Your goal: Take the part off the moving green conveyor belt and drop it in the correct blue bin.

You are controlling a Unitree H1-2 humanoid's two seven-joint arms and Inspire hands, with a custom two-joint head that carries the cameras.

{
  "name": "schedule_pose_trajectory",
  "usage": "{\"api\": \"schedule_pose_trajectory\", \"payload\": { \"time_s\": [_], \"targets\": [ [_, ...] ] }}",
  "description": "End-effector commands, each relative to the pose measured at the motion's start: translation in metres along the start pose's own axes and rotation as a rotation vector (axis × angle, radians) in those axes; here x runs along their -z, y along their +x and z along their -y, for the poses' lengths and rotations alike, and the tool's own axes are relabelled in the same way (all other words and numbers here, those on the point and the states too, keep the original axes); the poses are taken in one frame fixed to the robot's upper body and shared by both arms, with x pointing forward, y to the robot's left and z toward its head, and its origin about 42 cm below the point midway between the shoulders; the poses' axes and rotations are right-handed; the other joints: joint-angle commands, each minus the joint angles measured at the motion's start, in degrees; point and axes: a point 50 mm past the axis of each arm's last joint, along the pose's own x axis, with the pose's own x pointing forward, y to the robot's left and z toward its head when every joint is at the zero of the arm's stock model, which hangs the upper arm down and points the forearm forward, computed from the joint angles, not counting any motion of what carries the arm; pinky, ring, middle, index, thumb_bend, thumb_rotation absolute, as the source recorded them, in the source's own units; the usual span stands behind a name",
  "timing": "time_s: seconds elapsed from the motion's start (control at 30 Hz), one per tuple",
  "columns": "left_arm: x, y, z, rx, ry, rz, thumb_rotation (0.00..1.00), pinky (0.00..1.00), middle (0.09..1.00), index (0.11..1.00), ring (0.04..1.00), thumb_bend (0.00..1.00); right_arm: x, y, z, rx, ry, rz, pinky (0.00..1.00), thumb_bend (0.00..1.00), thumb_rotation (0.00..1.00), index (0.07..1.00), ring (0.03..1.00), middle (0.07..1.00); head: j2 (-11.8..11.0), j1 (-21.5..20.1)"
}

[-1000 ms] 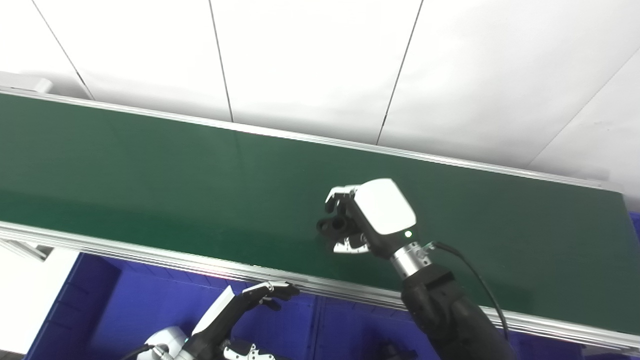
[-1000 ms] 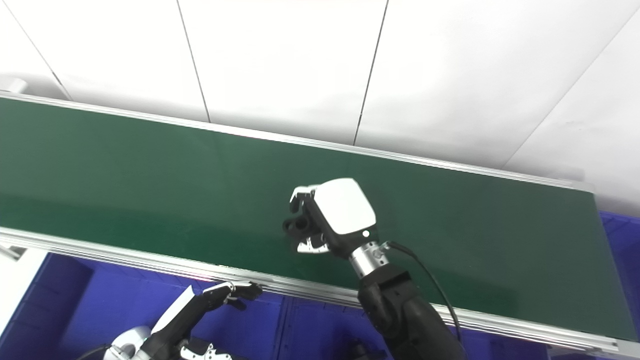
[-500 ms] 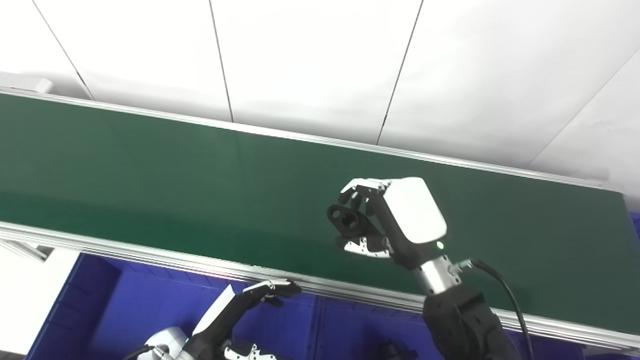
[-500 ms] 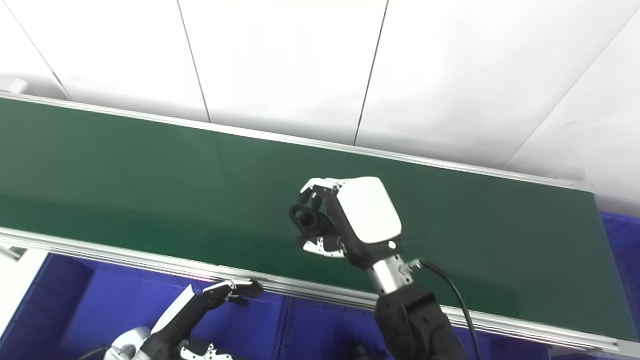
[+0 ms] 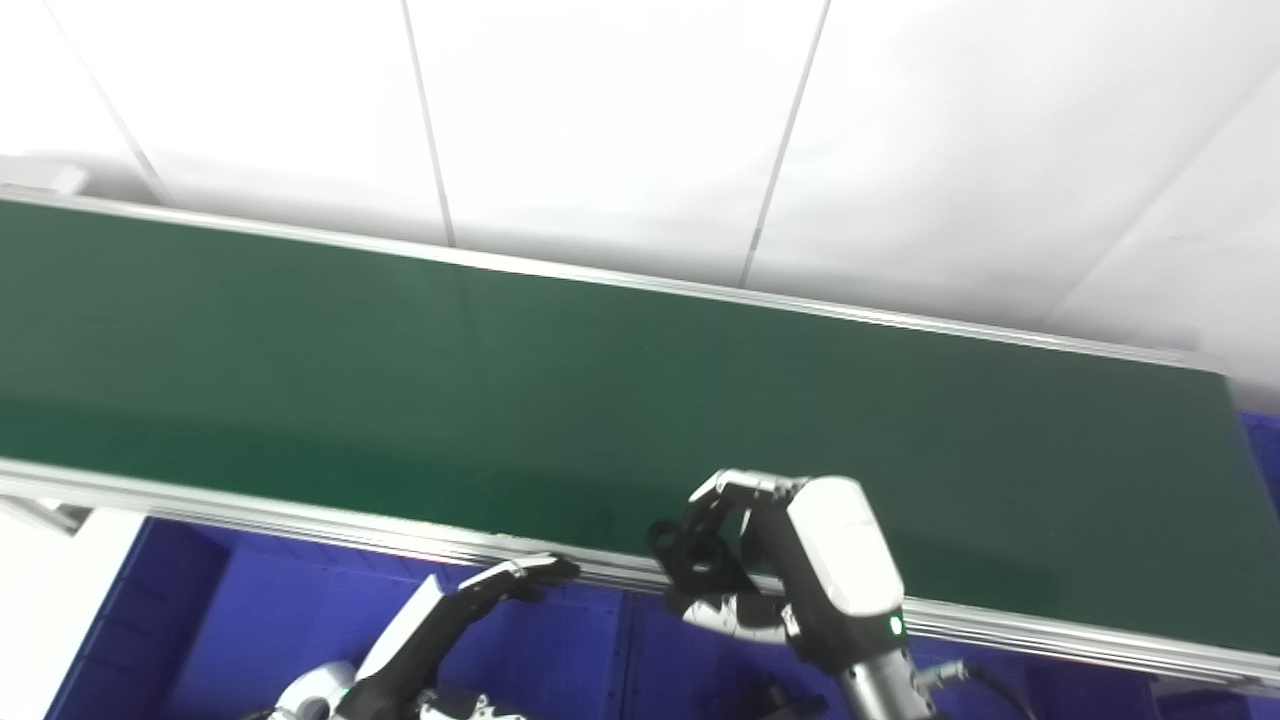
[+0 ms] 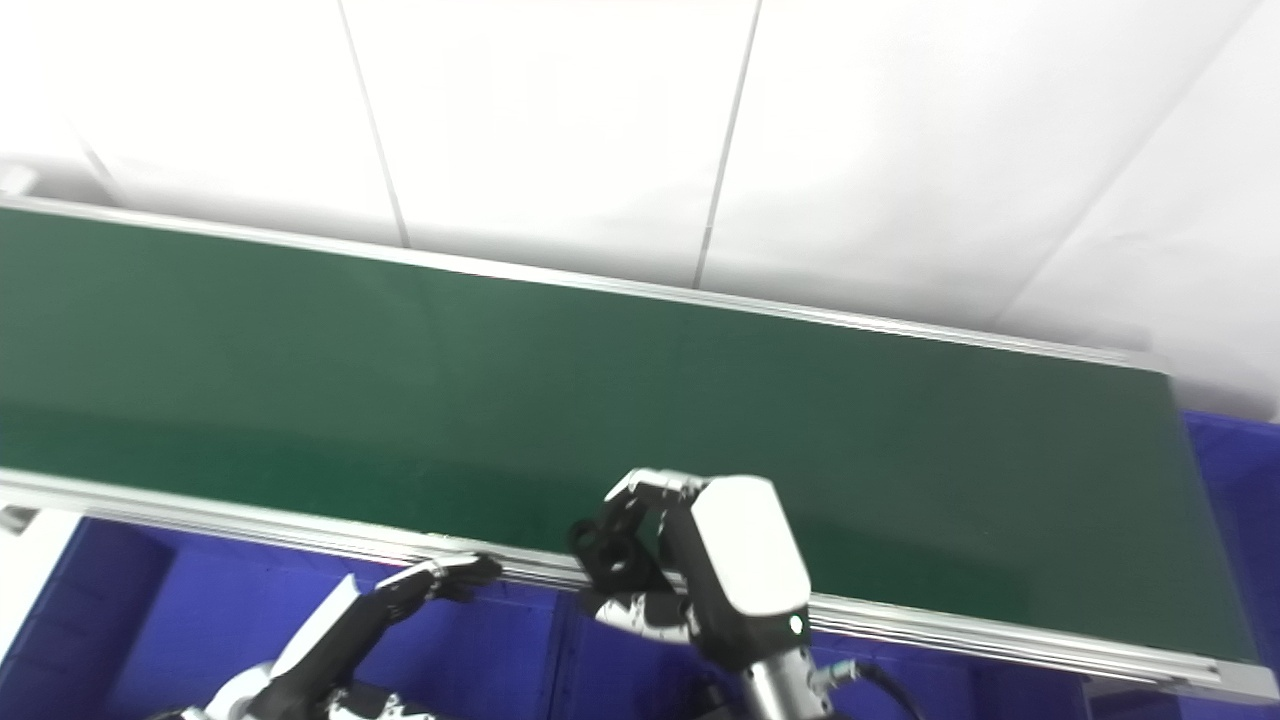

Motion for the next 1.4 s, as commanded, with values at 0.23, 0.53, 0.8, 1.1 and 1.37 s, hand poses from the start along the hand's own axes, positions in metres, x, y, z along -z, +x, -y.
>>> {"api": "schedule_pose_trajectory", "payload": {
  "time_s": [0.23, 0.53, 0.8, 1.1, 1.37],
  "targets": [
    [-0.027, 0.01, -0.018, -0.012, -0.022, 0.128, 0.35, 0.74, 0.821, 0.765, 0.796, 0.81, -0.012, -0.033, -0.004, 0.077, 0.113, -0.092, 0.28, 0.52, 0.0, 0.54, 0.365, 0.433, 6.47, -1.83],
    [-0.037, 0.022, -0.026, -0.023, -0.045, 0.182, 0.36, 0.74, 0.819, 0.762, 0.8, 0.82, -0.001, -0.048, -0.02, 0.023, 0.109, -0.175, 0.22, 0.53, 0.0, 0.49, 0.285, 0.473, 11.7, -1.8],
    [-0.037, 0.027, -0.028, -0.022, -0.067, 0.194, 0.37, 0.73, 0.818, 0.767, 0.795, 0.82, 0.014, -0.047, -0.031, -0.146, -0.015, -0.255, 0.2, 0.53, 0.0, 0.488, 0.281, 0.475, 13.04, -1.34],
    [-0.039, 0.024, -0.025, -0.02, -0.068, 0.195, 0.36, 0.73, 0.819, 0.765, 0.793, 0.83, 0.015, -0.046, -0.037, -0.432, -0.136, -0.296, 0.45, 0.53, 0.12, 0.557, 0.561, 0.6, 12.43, -0.36],
    [-0.04, 0.023, -0.022, -0.027, -0.073, 0.195, 0.36, 0.73, 0.817, 0.756, 0.793, 0.84, 0.007, -0.046, -0.03, -0.614, -0.287, -0.298, 0.94, 0.54, 0.85, 0.846, 0.886, 0.864, 12.0, 0.23]
  ]
}}
